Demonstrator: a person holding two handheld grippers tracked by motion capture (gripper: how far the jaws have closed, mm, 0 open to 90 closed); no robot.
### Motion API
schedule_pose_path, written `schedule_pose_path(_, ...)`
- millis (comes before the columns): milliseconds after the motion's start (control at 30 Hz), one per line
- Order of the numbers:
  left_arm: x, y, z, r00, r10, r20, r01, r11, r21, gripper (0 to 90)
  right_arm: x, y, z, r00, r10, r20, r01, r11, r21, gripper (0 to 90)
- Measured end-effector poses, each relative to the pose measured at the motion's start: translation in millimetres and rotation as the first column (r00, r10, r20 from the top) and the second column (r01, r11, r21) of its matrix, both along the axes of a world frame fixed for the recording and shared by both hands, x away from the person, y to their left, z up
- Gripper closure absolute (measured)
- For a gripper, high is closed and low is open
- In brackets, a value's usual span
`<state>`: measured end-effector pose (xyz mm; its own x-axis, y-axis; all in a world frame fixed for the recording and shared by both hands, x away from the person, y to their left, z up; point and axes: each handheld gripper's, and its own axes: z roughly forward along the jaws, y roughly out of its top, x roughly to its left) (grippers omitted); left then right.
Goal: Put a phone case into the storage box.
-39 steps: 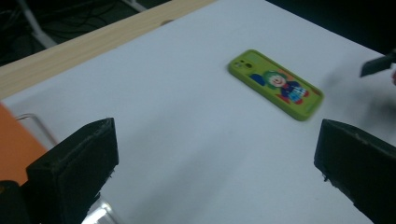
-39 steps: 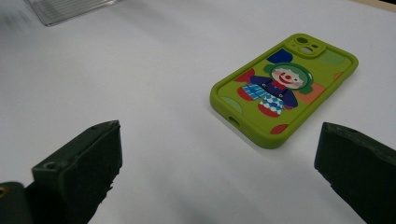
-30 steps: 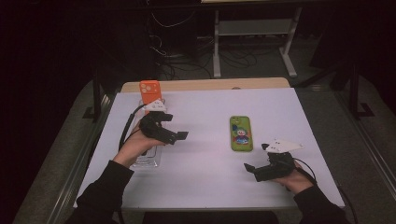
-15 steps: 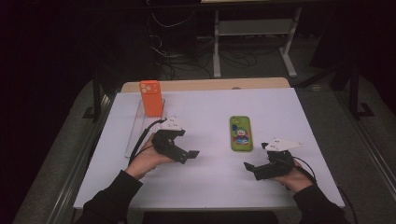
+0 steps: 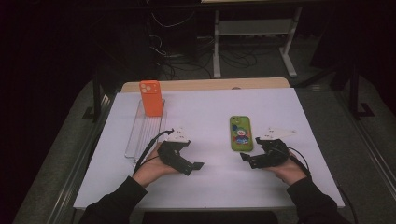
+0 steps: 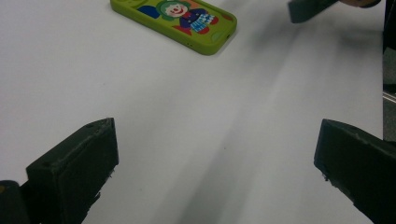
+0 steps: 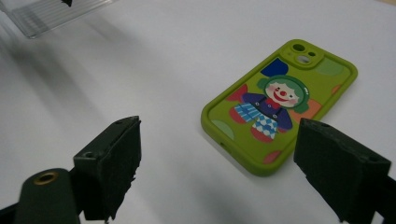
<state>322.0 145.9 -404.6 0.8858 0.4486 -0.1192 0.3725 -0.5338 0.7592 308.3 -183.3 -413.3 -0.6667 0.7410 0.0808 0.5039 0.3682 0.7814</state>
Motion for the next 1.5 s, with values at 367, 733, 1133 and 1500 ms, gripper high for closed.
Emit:
schedule_pose_path(367,1.1,-1.3,-6.2,0.9997,0.004,-0.024,-0.004,1.0000,0.004,0.0,30.4,28.8,3.4,0.9981,0.018,-0.059,-0.019,0.9997,-0.013,56.9)
schedule_pose_path(733,2.0,-0.5,-7.1,0.9996,0.010,-0.028,-0.010,0.9999,-0.003,0.0,57.7,55.9,-6.4,0.9925,0.021,-0.121,-0.025,0.9992,-0.031,87.9)
schedule_pose_path(1133,2.0,-0.7,-7.1,0.9995,0.004,-0.032,-0.004,1.0000,0.000,0.0,60.9,65.6,-21.2,0.9856,0.023,-0.167,-0.044,0.9920,-0.119,88.4)
schedule_pose_path(1500,2.1,-0.7,-6.3,0.9995,0.001,-0.031,-0.001,0.9999,-0.013,0.0,58.1,49.0,-24.7,0.9861,-0.010,-0.166,-0.018,0.9860,-0.166,88.4)
